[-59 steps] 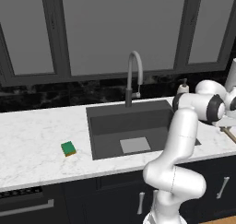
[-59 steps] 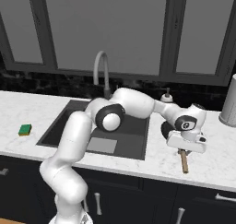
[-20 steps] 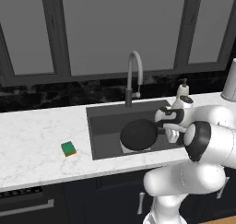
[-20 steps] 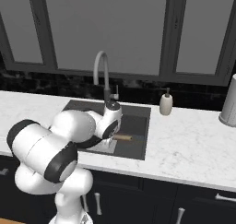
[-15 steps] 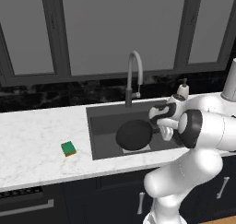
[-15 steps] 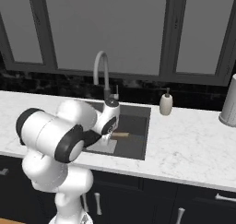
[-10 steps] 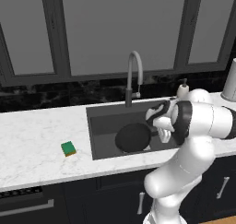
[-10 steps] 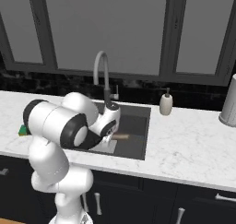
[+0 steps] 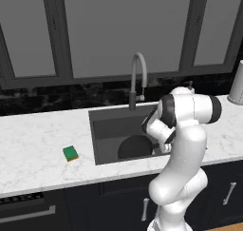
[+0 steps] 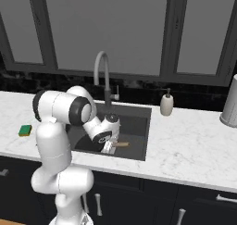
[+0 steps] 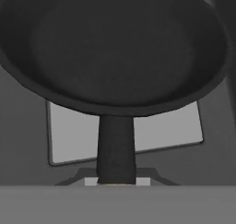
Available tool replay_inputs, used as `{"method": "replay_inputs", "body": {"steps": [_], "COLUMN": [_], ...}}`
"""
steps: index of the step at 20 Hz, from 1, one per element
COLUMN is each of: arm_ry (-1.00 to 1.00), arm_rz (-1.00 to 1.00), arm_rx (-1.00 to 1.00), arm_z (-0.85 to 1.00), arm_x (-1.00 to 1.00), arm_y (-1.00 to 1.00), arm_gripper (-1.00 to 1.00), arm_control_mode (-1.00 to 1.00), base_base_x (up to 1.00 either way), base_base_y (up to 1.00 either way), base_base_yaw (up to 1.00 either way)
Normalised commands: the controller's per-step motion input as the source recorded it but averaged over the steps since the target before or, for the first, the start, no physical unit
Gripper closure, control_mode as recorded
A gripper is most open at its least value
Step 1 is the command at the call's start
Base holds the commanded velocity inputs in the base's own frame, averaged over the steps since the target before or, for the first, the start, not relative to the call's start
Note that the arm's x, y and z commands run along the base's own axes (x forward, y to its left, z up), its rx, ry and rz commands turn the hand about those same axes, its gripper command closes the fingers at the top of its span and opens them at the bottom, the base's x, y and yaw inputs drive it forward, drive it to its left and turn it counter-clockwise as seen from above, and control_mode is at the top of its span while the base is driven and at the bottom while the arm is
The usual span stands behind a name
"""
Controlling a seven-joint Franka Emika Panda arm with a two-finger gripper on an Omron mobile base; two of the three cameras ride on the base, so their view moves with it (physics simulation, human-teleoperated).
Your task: Pick the pan and sponge and place them into the sink. Then turn on the water.
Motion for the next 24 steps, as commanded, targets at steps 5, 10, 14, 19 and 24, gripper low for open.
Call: {"method": "replay_inputs", "body": {"steps": [5, 10, 14, 19, 24], "arm_ry": [-0.1, -0.09, -0.03, 0.0, 0.0], "arm_rz": [0.0, 0.0, 0.0, 0.0, 0.03], "arm_rx": [0.0, 0.0, 0.0, 0.0, 0.0], "arm_z": [-0.48, -0.49, -0.47, -0.45, -0.18], "arm_x": [0.2, 0.18, 0.24, 0.3, 0.3], "arm_y": [0.0, 0.0, -0.02, -0.04, 0.0], "arm_gripper": [1.0, 1.0, 1.0, 1.0, 1.0], "arm_control_mode": [-1.0, -1.0, -1.0, -1.0, -1.0], "base_base_x": [0.0, 0.0, 0.0, 0.0, 0.0], "base_base_y": [0.0, 0.0, 0.0, 0.0, 0.0], "base_base_yaw": [0.0, 0.0, 0.0, 0.0, 0.0]}}
